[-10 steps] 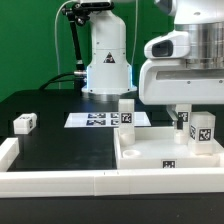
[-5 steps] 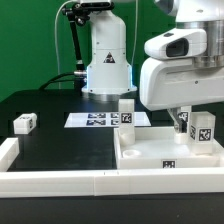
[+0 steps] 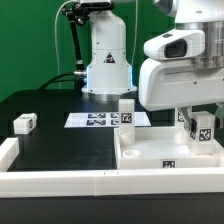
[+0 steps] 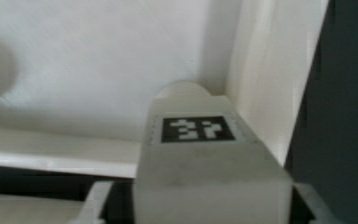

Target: Assemble square table

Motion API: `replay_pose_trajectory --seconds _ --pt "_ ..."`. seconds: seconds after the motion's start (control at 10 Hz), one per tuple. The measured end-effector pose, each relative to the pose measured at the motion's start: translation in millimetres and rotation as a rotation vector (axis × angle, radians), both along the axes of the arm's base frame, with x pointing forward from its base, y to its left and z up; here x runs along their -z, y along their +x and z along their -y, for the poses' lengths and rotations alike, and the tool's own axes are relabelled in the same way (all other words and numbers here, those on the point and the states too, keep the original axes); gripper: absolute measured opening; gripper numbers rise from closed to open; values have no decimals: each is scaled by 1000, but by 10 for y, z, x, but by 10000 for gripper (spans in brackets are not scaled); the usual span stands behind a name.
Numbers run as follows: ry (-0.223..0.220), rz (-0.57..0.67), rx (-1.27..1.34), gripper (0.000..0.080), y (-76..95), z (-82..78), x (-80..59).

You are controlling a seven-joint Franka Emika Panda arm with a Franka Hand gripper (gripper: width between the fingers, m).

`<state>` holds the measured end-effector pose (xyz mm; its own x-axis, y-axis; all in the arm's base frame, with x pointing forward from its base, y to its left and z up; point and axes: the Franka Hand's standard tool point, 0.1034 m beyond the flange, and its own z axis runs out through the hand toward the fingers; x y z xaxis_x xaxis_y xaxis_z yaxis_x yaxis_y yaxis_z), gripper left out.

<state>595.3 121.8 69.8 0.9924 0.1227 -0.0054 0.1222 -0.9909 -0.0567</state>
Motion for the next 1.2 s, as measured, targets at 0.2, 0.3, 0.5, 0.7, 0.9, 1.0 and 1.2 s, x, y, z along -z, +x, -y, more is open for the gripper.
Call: replay_pose_trajectory --seconds 0.2,0.3,0.5,0.7,0.9,1.0,1.2 --pt "0 -4 73 291 0 2 1" --pt "-2 -9 164 291 1 6 2" --pt "-5 -21 357 291 -5 12 6" --pt "-9 -33 560 291 -7 21 10" --pt "-9 -43 756 292 -7 33 13" --pt "-11 -48 853 292 -9 38 15" --pt "-9 -61 1020 292 -8 44 18"
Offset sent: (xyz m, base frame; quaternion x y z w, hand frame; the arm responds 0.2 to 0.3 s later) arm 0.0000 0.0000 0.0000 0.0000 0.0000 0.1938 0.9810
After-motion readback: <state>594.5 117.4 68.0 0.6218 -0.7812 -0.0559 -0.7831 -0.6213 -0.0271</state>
